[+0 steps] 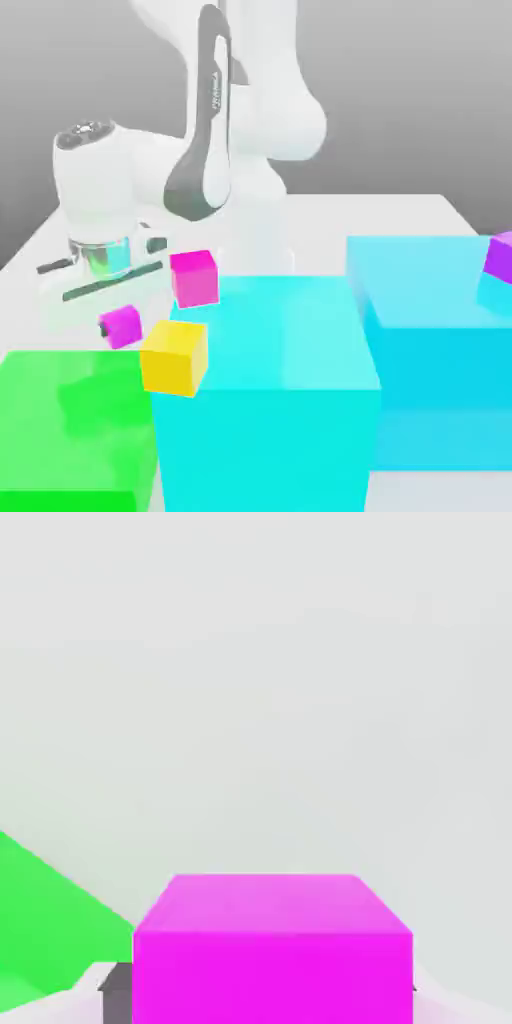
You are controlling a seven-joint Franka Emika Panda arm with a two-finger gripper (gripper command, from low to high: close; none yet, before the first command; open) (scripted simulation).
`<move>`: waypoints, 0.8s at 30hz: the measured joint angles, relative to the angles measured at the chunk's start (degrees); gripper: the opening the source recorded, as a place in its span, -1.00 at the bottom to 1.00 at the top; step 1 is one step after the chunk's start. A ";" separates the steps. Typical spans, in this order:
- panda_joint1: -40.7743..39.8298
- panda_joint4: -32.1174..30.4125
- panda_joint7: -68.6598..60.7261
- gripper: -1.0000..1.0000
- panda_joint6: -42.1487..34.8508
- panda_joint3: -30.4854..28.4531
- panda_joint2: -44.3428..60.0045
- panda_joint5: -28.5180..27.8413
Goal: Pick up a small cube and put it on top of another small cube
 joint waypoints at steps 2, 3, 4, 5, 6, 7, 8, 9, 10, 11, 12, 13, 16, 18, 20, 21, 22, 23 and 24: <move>1.69 4.05 -4.38 -1.00 -4.07 0.95 -0.32 0.42; 2.57 6.11 -6.59 -1.00 -6.12 1.44 -0.45 0.69; 3.45 8.18 -8.80 -1.00 -8.17 1.95 -0.58 0.99; 4.34 10.25 -10.97 -1.00 -10.19 2.47 -0.71 1.26; 5.23 12.33 -13.23 -1.00 -12.25 2.99 -0.83 1.61; 6.13 14.41 -15.48 -1.00 -14.30 3.52 -0.95 1.97; 7.04 16.49 -17.73 -1.00 -16.35 4.05 -1.06 2.33; 7.95 18.57 -19.98 -1.00 -18.40 4.59 -1.17 2.70; 8.86 20.64 -22.24 -1.00 -20.44 5.14 -1.27 3.07; 9.77 22.72 -24.49 -1.00 -22.49 5.69 -1.37 3.45; 10.69 24.80 -26.75 -1.00 -24.53 6.25 -1.46 3.83; 11.61 26.87 -29.01 -1.00 -26.57 6.81 -1.55 4.21; 14.38 33.07 -35.69 -1.00 -32.56 8.50 -1.74 5.49; 15.66 35.83 -39.07 -1.00 -34.93 8.77 -1.89 6.87; 15.73 34.51 -39.78 -1.00 -32.15 8.76 -0.69 7.30; 15.73 33.33 -39.80 -1.00 -30.04 8.81 0.21 7.24; 15.74 32.00 -39.73 -1.00 -27.72 8.89 1.18 7.12; 15.76 31.25 -39.69 1.00 -26.42 8.93 1.73 7.05; 15.76 31.25 -39.69 1.00 -26.42 8.93 1.73 7.05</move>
